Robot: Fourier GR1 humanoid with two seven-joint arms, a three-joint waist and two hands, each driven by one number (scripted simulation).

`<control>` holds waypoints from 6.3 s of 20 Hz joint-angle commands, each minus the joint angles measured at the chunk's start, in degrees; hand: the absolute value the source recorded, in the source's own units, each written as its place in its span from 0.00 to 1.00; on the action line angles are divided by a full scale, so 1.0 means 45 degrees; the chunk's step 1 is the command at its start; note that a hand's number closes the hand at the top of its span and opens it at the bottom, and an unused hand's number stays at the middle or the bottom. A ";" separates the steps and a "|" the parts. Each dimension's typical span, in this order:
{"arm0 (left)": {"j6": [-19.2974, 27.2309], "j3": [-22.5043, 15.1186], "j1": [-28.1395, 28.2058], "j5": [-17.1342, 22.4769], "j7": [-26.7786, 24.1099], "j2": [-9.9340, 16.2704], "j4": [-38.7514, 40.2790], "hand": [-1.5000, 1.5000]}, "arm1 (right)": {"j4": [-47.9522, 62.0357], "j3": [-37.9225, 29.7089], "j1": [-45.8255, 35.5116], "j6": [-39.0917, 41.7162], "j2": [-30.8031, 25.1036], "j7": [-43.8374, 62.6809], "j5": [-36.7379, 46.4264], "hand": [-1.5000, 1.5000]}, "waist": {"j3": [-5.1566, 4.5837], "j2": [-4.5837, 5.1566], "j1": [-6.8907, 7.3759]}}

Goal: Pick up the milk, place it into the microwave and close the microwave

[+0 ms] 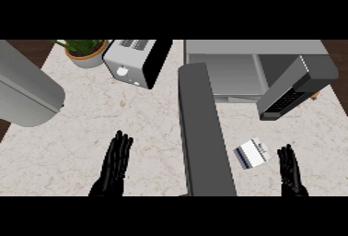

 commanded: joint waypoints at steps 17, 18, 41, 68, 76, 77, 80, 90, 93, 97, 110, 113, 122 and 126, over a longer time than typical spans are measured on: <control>-0.2112 0.2312 0.1248 0.2469 -0.1631 0.1887 -0.0139 0.00 | 0.9820 -0.3488 -0.6024 -0.0958 -0.0654 -0.4893 -0.0629 1.00 | 0.0005 0.0019 0.0058; -0.1583 0.1643 0.0796 0.1932 -0.1207 0.1135 0.0362 0.00 | 1.0095 -0.3532 -0.6507 -0.0952 -0.0694 -0.4487 -0.0729 1.00 | 0.0004 0.0016 0.0034; -0.3013 0.2892 0.2465 0.3114 -0.1441 0.2571 -0.1287 0.00 | 1.4324 -0.3531 -0.9793 0.0737 -0.1657 -0.6164 0.0498 1.00 | 0.0019 0.0040 0.0173; -0.4392 0.4050 0.2941 0.3124 -0.2735 0.1852 0.0155 0.00 | 1.0057 -0.1833 -1.2095 -0.3462 -0.0619 0.0816 0.1422 1.00 | -0.0007 0.0002 0.0136; -0.5746 0.5196 0.2373 0.4324 -0.2271 0.2839 0.0344 0.00 | 1.4502 -0.2513 -1.4311 -0.5012 -0.1720 -0.0036 0.2344 1.00 | 0.0017 0.0187 0.0612; -0.5260 0.4676 0.1913 0.3891 -0.1767 0.2458 0.0374 0.00 | 1.4798 -0.2540 -1.5272 -0.5048 -0.2069 0.0734 0.2453 1.00 | 0.0020 0.0219 0.0628; -0.5508 0.5148 0.1293 0.4065 -0.1963 0.2512 0.1228 0.00 | 1.5674 -0.2541 -1.5807 -0.5558 -0.2022 0.0566 0.2702 1.00 | 0.0017 0.0257 0.0632; -0.4500 0.4720 0.0844 0.2415 -0.1678 0.2424 0.1445 0.00 | 1.6940 -0.2640 -1.6949 -0.8466 -0.3030 0.1522 0.3297 1.00 | 0.0043 0.0583 0.1190; -0.4716 0.4844 0.0622 0.2525 -0.1460 0.2672 0.1384 0.00 | 1.7187 -0.2438 -1.6874 -0.8977 -0.3165 0.1339 0.3606 0.00 | 0.0053 0.0655 0.1329; -0.4690 0.4580 0.0803 0.2291 -0.1757 0.2450 0.1738 0.00 | 1.7667 -0.2042 -1.6965 -0.9177 -0.3245 0.1604 0.4092 0.00 | 0.0049 0.0677 0.1521; -0.4694 0.3867 0.0444 0.1983 -0.1398 0.2122 0.1398 0.00 | 1.7615 -0.2267 -1.7004 -0.6911 -0.2470 0.0888 0.3850 0.00 | 0.0081 0.0683 0.1535; -0.4703 0.4112 0.0048 0.2201 -0.1293 0.2057 0.1518 0.00 | 1.7115 -0.2779 -1.6709 -0.6115 -0.2410 -0.0095 0.3310 0.00 | 0.0079 0.0613 0.1220; -0.4755 0.3831 0.0050 0.1883 -0.1279 0.2023 0.1378 0.00 | 1.6998 -0.4000 -1.5489 -0.4605 -0.2250 -0.1755 0.2096 0.00 | 0.0060 0.0431 0.0854; -0.4660 0.3518 0.0659 0.1594 -0.1650 0.1895 0.1287 0.00 | 1.6938 -0.4525 -1.4369 -0.3899 -0.2224 -0.2887 0.1571 0.00 | 0.0063 0.0378 0.0789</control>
